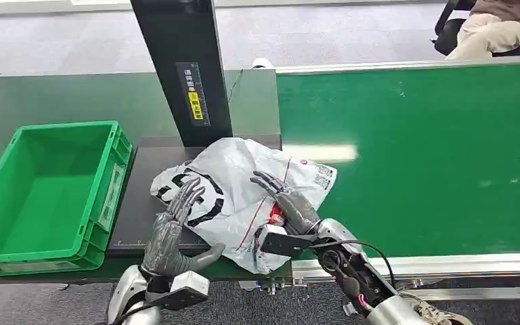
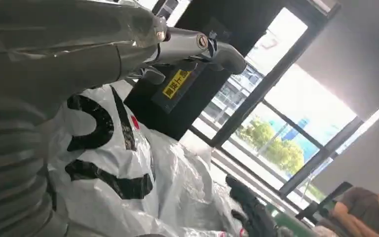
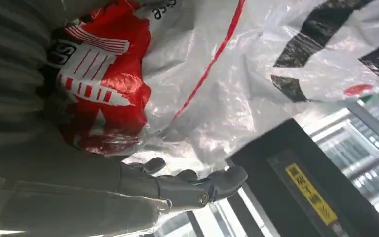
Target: Moved the parcel from conveyor to table for the left to box.
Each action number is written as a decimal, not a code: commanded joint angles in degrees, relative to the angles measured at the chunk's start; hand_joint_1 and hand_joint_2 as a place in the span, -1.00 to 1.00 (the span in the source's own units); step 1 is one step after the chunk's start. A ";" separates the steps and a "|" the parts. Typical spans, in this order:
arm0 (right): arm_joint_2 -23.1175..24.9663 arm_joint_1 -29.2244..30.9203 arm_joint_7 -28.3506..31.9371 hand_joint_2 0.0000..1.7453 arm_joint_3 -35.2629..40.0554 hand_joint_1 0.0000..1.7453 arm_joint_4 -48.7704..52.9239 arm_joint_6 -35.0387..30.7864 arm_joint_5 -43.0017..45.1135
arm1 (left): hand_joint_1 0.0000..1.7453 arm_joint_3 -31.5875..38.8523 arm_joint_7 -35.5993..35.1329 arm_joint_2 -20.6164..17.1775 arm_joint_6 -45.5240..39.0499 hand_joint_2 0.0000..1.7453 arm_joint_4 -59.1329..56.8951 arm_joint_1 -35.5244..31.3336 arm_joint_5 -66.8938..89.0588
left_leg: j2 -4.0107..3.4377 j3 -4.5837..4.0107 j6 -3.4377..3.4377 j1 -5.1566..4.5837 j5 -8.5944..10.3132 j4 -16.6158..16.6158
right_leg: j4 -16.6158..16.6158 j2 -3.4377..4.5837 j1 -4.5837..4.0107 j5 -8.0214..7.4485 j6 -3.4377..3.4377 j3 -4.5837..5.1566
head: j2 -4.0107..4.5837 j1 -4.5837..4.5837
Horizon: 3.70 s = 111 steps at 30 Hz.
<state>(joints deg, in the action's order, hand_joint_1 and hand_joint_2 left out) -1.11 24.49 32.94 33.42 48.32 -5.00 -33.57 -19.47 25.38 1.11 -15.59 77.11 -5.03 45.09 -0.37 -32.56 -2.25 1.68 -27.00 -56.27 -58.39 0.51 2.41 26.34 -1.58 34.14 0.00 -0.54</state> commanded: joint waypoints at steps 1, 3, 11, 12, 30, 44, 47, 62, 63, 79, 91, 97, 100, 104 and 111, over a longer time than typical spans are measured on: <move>-2.30 -5.65 1.56 1.00 -4.45 -1.00 10.76 -4.13 -0.05 | -1.00 -2.31 -7.74 0.27 -2.06 1.00 -6.80 -3.41 8.20 | 0.19 0.03 0.11 0.00 0.02 0.04 | 0.05 -0.21 -0.03 0.03 0.12 -0.10 | 0.00 0.02; -2.34 -6.59 1.67 1.00 -4.99 -1.00 12.14 -4.19 -0.04 | -1.00 -1.69 -9.01 0.54 -2.70 1.00 -7.80 -3.83 9.34 | 0.24 0.06 0.17 0.02 0.02 0.07 | 0.12 -0.27 -0.07 0.02 0.20 -0.17 | 0.00 0.00; -2.17 -8.48 2.09 1.00 -6.21 -1.00 14.83 -4.15 -0.37 | -1.00 -2.11 -13.68 0.80 -8.25 1.00 -10.28 -4.75 18.97 | 0.16 0.09 0.19 0.03 0.01 0.08 | 0.15 -0.20 -0.09 0.00 0.21 -0.17 | 0.00 0.00; -2.17 -8.48 2.09 1.00 -6.21 -1.00 14.83 -4.15 -0.37 | -1.00 -2.11 -13.68 0.80 -8.25 1.00 -10.28 -4.75 18.97 | 0.14 0.07 0.17 0.01 0.00 0.05 | 0.10 -0.19 -0.06 0.01 0.18 -0.14 | 0.00 0.02; -0.44 -7.59 3.07 1.00 -6.59 -1.00 12.68 -2.50 0.47 | -1.00 -7.88 -17.13 1.02 4.94 1.00 -20.33 -7.72 28.66 | 0.10 0.05 0.12 -0.01 0.01 0.05 | 0.07 -0.13 -0.03 0.00 0.14 -0.09 | 0.00 0.00; -0.34 -10.03 1.99 1.00 -8.41 -1.00 15.45 -1.88 -0.60 | 1.00 -0.94 -19.44 2.40 2.56 1.00 -18.68 -7.29 23.07 | 0.04 0.03 0.12 0.01 -0.01 0.03 | 0.06 -0.07 -0.05 0.00 0.15 -0.06 | 0.00 0.02; -0.31 -9.90 1.99 1.00 -8.42 -1.00 15.18 -1.61 -0.59 | 1.00 -0.56 -19.45 2.12 2.53 1.00 -18.31 -7.16 22.56 | 0.05 0.01 0.09 -0.01 -0.01 0.02 | 0.03 -0.07 -0.02 0.01 0.11 -0.03 | 0.00 0.02; -0.60 -9.37 1.90 1.00 -8.48 -1.00 14.28 -1.68 -0.28 | 1.00 1.83 -16.63 2.09 -3.58 1.00 -14.84 -5.71 17.30 | 0.02 0.03 0.10 -0.01 -0.02 0.02 | 0.04 -0.05 -0.02 0.01 0.12 -0.06 | 0.00 0.02; -0.68 -9.41 1.90 1.00 -8.50 -1.00 14.34 -1.77 -0.17 | 1.00 1.97 -16.20 2.12 -4.52 1.00 -14.58 -5.64 16.79 | 0.02 0.09 0.18 0.03 -0.03 0.05 | 0.12 -0.06 -0.09 -0.01 0.21 -0.14 | 0.00 0.00; -0.93 -9.52 2.28 1.00 -7.40 -1.00 14.18 -2.54 2.32 | 1.00 6.57 5.86 4.05 -24.41 1.00 -2.11 -2.35 2.02 | 0.01 0.05 0.17 0.05 -0.05 0.00 | 0.09 -0.05 -0.10 0.00 0.20 -0.10 | 0.00 0.02; -0.19 -8.64 2.68 1.00 -6.25 -1.00 11.66 -2.72 3.54 | 1.00 16.43 14.62 9.83 -24.41 1.00 7.57 0.40 0.03 | -0.05 0.10 0.18 0.05 -0.05 0.05 | 0.12 0.00 -0.10 -0.01 0.23 -0.13 | 0.00 0.02; -0.24 -9.02 2.76 1.00 -5.92 -1.00 11.96 -2.65 3.75 | 1.00 23.46 14.62 11.54 -24.41 1.00 8.01 -0.82 4.41 | -0.04 0.09 0.20 0.07 -0.04 0.05 | 0.14 0.00 -0.13 -0.04 0.24 -0.15 | 0.00 0.00; -0.23 -9.21 2.65 1.00 -5.92 -1.00 12.13 -2.77 3.73 | 1.00 27.83 14.62 12.41 -24.41 1.00 5.63 -2.50 5.98 | -0.02 0.05 0.13 0.04 -0.02 0.04 | 0.08 -0.01 -0.08 -0.02 0.18 -0.10 | 0.00 0.00; -0.23 -9.21 2.65 1.00 -5.92 -1.00 12.13 -2.77 3.73 | 1.00 27.83 14.62 12.41 -24.41 1.00 5.63 -2.50 5.98 | 0.03 0.08 0.17 0.05 0.00 0.08 | 0.13 -0.06 -0.10 -0.03 0.22 -0.14 | 0.00 0.02; 0.29 -9.75 2.65 1.00 -6.19 -1.00 12.46 -2.68 3.61 | 1.00 36.81 14.62 13.10 -24.41 1.00 6.64 -4.63 7.52 | 0.01 0.06 0.15 0.05 -0.03 0.02 | 0.08 -0.04 -0.10 -0.01 0.20 -0.11 | 0.00 0.00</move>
<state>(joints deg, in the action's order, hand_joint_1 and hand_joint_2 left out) -1.14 13.98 35.65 26.23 63.54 -7.67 -29.81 6.09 38.53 12.37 -39.89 84.91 -6.20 51.45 -0.37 -32.59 -2.24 1.68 -27.00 -56.27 -58.39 0.51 2.41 26.34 -1.58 34.14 0.00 -0.55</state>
